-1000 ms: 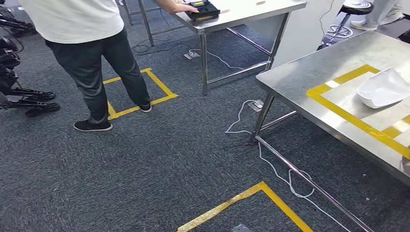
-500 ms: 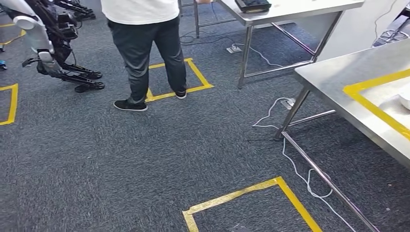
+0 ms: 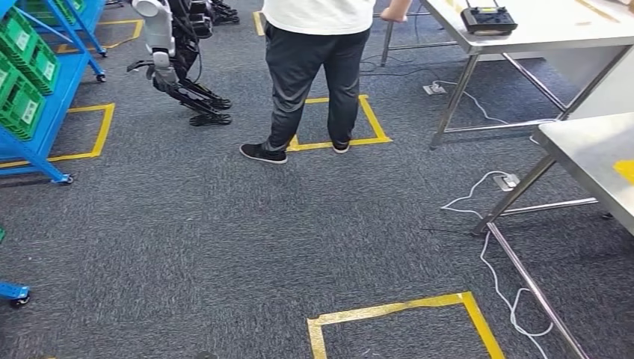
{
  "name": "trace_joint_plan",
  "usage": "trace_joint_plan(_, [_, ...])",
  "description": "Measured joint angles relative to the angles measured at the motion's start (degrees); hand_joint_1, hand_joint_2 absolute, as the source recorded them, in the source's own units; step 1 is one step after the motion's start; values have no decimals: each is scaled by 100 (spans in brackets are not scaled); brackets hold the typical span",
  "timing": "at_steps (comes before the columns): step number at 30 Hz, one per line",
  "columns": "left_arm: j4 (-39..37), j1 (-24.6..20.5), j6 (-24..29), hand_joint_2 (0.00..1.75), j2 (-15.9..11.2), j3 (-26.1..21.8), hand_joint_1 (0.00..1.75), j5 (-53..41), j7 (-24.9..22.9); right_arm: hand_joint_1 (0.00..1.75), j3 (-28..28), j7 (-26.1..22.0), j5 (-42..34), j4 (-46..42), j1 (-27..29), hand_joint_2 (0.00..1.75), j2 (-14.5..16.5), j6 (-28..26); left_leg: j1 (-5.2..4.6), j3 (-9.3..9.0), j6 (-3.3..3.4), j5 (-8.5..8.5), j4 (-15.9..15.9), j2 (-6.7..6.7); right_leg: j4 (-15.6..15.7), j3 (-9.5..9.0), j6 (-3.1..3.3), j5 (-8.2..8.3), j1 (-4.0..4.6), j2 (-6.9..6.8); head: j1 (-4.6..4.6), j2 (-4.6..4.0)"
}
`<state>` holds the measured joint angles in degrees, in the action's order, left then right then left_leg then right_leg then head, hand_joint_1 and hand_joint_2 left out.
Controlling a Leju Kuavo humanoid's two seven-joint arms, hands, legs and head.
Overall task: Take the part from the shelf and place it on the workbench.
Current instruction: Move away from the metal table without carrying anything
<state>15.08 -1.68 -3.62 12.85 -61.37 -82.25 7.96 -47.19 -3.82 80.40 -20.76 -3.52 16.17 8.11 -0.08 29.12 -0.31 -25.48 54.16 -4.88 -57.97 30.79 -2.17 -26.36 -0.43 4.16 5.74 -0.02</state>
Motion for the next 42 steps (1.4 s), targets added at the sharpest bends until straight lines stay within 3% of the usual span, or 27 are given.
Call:
trace_joint_plan(1, [0, -4, 1, 0, 3, 0, 0, -10, 9, 0, -3, -1, 3, 0, -4, 0, 0, -1, 8, 40, -33, 20, 14, -58, 123, -63, 19, -3, 0, 63, 1, 0])
trace_joint_plan(3, [0, 6, 2, 0, 5, 0, 0, -41, 17, 0, -10, -1, 14, 0, -9, 0, 1, -1, 35, 116, -104, 57, 30, -164, 140, -50, 69, 15, 11, -29, 3, 0])
trace_joint_plan(4, [0, 18, 2, 0, 5, 0, 0, -52, 17, 0, -14, -2, 21, 0, -15, 0, 1, 0, 39, 152, -133, 33, 64, -132, 153, -43, 105, 35, 12, -94, 5, 0])
trace_joint_plan(6, [0, 24, 3, 0, 7, 0, 0, -65, 17, 0, -19, -6, 32, 0, -22, 0, 2, 0, 30, 355, -178, -219, 433, 98, 191, -30, 167, 73, 7, -245, 31, 0])
trace_joint_plan(8, [0, 10, 3, 0, 9, 0, 0, -69, 16, 0, -23, -7, 41, 0, -14, 0, -2, -1, 23, 738, -217, -619, 1203, 343, 192, 4, 192, 86, 29, -420, 54, 0])
trace_joint_plan(10, [0, 13, 3, 0, 8, 0, 0, -79, 7, 0, -28, -5, 50, 0, -7, 0, -5, -1, 27, 970, -238, -758, 1708, 408, 187, 35, 201, 93, 41, -594, 54, 0])
trace_joint_plan(11, [0, 23, 3, 0, 8, 0, 0, -88, 1, 0, -31, -5, 54, 0, -10, 0, -7, -1, 28, 929, -241, -668, 1662, 424, 183, 45, 202, 96, 44, -671, 55, 0])
trace_joint_plan(12, [0, 31, 4, 0, 7, 0, 0, -98, -4, 0, -32, -5, 55, 0, -13, 0, -6, 0, 28, 768, -237, -492, 1394, 463, 178, 47, 199, 98, 44, -744, 56, 0])
trace_joint_plan(14, [0, 26, 7, 0, 8, 1, 0, -115, -8, 0, -35, -7, 57, 0, -16, 0, -5, 1, 15, 310, -220, -153, 592, 721, 154, 48, 168, 92, 63, -875, 62, 0])
trace_joint_plan(15, [0, 12, 7, 0, 11, 1, 0, -120, -8, 0, -37, -7, 59, 0, -16, 0, -5, 2, 4, 150, -188, -64, 290, 840, 137, 54, 142, 87, 81, -935, 58, 0])
trace_joint_plan(16, [0, 0, 5, 0, 14, 2, 0, -125, -8, 0, -39, -8, 62, 0, -17, 0, -6, 1, -7, 80, -152, -41, 128, 917, 121, 61, 112, 83, 99, -994, 49, 0])
trace_joint_plan(18, [0, 5, 1, 0, 16, 2, 0, -139, -7, 0, -44, -8, 69, 0, -29, 0, -6, 0, -21, 104, -61, -41, 90, 830, 104, 62, 59, 76, 110, -1114, 23, 0])
trace_joint_plan(19, [0, 23, -1, 0, 17, 2, 0, -151, -3, 0, -47, -10, 73, 0, -37, 0, -6, -1, -16, 116, -25, -30, 87, 773, 76, 68, 24, 47, 99, -1078, 13, 0])
trace_joint_plan(21, [0, 40, 3, 0, 20, 4, 0, -175, 14, 0, -50, -14, 80, 0, -37, 0, -6, -2, 0, 128, 48, 11, 80, 646, -256, 196, -42, -193, 70, -787, -10, 0])
trace_joint_plan(23, [0, 27, 5, 0, 28, 8, 0, -186, 31, 0, -53, -16, 85, 0, -11, 0, -7, -2, 3, 158, 94, 43, 81, 504, -1017, 520, -68, -601, 57, -488, -41, 0])
trace_joint_plan(25, [0, 27, 5, 0, 32, 9, 0, -189, 35, 0, -57, -16, 87, 0, 7, 0, -7, -1, -3, 183, 104, 65, 85, 343, -1588, 777, -60, -789, 57, -434, -54, 0])
trace_joint_plan(26, [0, 35, 4, 0, 31, 9, 0, -190, 36, 0, -58, -16, 90, 0, 10, 0, -7, -1, -4, 189, 98, 74, 88, 258, -1575, 768, -51, -721, 54, -426, -56, 0])
trace_joint_plan(27, [0, 42, 3, 0, 31, 9, 0, -192, 37, 0, -58, -16, 91, 0, 8, 0, -7, -1, -3, 191, 88, 81, 93, 174, -1334, 648, -40, -557, 48, -406, -56, 0])
trace_joint_plan(29, [0, 42, -1, 0, 38, 9, 0, -196, 42, 0, -58, -17, 95, 0, 2, 0, -7, -2, -4, 203, 56, 90, 116, 12, -529, 245, -22, -197, 15, -195, -62, 0])
trace_joint_plan(30, [0, 35, -1, 0, 42, 9, 0, -199, 46, 0, -58, -20, 96, 0, -2, 0, -7, -3, -5, 221, 31, 96, 133, -61, -210, 92, -14, -99, -2, -70, -63, 0])
trace_joint_plan(32, [0, 35, -1, 0, 43, 9, 0, -203, 53, 0, -59, -25, 99, 0, -13, 0, -7, -3, 6, 280, -38, 119, 154, -178, 32, -20, 19, -78, -8, 67, -71, 0])
trace_joint_plan(34, [0, 58, -1, 0, 43, 9, 0, -205, 56, 0, -64, -36, 104, 0, -20, 0, -4, -2, 38, 335, -110, 140, 158, -246, 41, -16, 92, -45, 10, -51, -73, 0])
trace_joint_plan(36, [0, 70, -3, 0, 46, 8, 0, -205, 57, 0, -70, -59, 110, 0, -24, 0, 1, 2, 29, 461, -162, -21, 371, -43, 82, -10, 170, -2, 8, -193, -48, 0])
trace_joint_plan(38, [0, 54, -5, 0, 48, 7, 0, -205, 59, 0, -75, -80, 120, 0, -13, 0, 1, 7, 12, 779, -198, -409, 1027, 268, 102, 5, 206, 15, 18, -364, -22, 0])
trace_joint_plan(40, [0, 43, -7, 0, 48, 7, 0, -205, 61, 0, -80, -91, 134, 0, 1, 0, 0, 8, 18, 1084, -228, -671, 1687, 386, 101, 25, 213, 14, 31, -555, -20, 0])
trace_joint_plan(41, [0, 49, -7, 0, 48, 7, 0, -205, 61, 0, -81, -95, 142, 0, 1, 0, 0, 9, 21, 1110, -237, -646, 1768, 410, 100, 30, 214, 13, 33, -643, -19, 0])
trace_joint_plan(42, [0, 58, -8, 0, 46, 6, 0, -205, 61, 0, -82, -99, 147, 0, -3, 0, 0, 10, 24, 1016, -242, -519, 1621, 438, 100, 29, 210, 11, 31, -722, -19, 0])
